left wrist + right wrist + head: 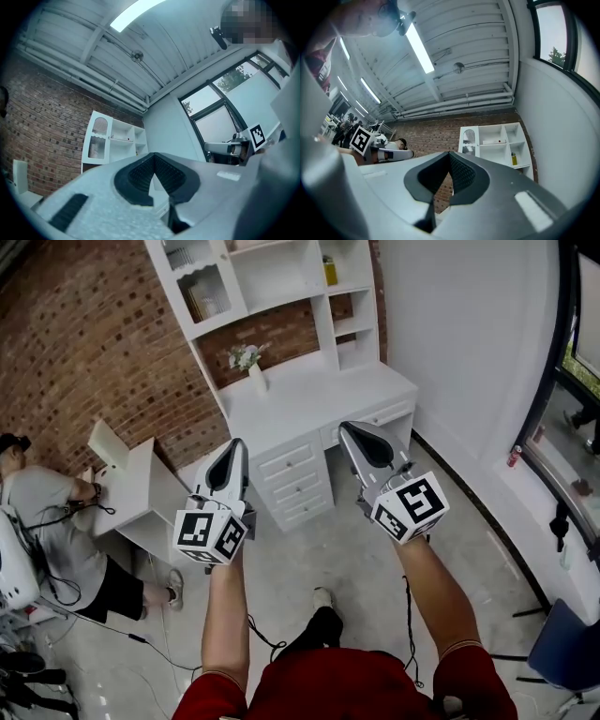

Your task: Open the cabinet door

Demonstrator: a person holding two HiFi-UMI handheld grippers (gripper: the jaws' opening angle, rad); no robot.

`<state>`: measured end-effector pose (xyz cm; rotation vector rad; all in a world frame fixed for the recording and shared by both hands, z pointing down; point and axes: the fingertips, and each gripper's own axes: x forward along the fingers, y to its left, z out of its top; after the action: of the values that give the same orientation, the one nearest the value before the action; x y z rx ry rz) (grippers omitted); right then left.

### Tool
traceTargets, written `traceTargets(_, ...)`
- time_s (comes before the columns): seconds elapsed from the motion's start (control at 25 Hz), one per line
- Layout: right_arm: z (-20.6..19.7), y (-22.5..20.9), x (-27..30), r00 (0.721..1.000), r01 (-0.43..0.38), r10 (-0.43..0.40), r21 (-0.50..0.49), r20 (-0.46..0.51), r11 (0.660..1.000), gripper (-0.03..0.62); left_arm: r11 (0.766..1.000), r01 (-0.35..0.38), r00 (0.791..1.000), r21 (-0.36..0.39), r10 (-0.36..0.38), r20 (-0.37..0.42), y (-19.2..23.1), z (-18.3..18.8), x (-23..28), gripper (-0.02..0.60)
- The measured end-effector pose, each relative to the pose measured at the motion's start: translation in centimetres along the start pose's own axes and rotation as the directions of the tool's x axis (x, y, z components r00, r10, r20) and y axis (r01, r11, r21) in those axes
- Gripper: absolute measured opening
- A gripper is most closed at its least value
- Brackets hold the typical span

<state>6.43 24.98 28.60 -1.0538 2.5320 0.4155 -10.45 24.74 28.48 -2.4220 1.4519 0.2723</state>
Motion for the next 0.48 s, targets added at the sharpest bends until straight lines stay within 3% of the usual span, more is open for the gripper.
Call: traceTargets(0.48, -8.5, -8.5, 18.3, 0.999, -0.04, 0.037, -0.088, -0.032, 0.995, 0.012, 1.0, -0.007, 0.998, 0.017, 0.006, 0.058, 14.9, -7.0, 15.0, 0.002)
